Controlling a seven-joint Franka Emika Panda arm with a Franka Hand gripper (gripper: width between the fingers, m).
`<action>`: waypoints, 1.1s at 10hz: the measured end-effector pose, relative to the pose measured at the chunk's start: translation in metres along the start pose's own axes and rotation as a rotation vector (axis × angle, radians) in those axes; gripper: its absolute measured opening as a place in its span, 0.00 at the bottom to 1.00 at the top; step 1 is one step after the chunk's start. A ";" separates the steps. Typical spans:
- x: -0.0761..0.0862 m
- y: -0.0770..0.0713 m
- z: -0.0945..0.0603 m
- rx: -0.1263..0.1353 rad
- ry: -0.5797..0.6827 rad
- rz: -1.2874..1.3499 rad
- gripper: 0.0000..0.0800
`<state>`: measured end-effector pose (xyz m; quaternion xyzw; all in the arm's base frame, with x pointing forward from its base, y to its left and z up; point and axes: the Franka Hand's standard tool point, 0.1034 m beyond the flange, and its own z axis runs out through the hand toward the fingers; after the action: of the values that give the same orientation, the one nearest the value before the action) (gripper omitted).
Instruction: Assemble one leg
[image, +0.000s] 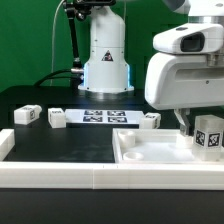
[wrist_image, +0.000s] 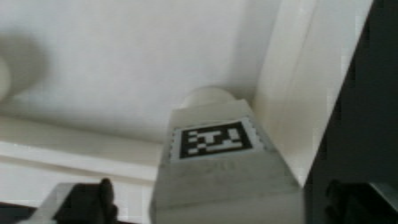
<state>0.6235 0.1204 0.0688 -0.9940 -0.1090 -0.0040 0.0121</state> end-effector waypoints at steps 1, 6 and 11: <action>0.000 0.000 0.000 0.000 0.000 0.000 0.51; 0.000 0.000 0.000 0.000 0.000 0.022 0.36; 0.000 0.000 0.000 0.007 0.000 0.429 0.36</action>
Offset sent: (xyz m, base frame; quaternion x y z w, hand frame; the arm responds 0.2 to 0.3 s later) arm 0.0000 0.0000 0.0000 0.0000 0.0000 0.0000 1.0000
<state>0.6235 0.1200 0.0686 -0.9943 0.1049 -0.0011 0.0162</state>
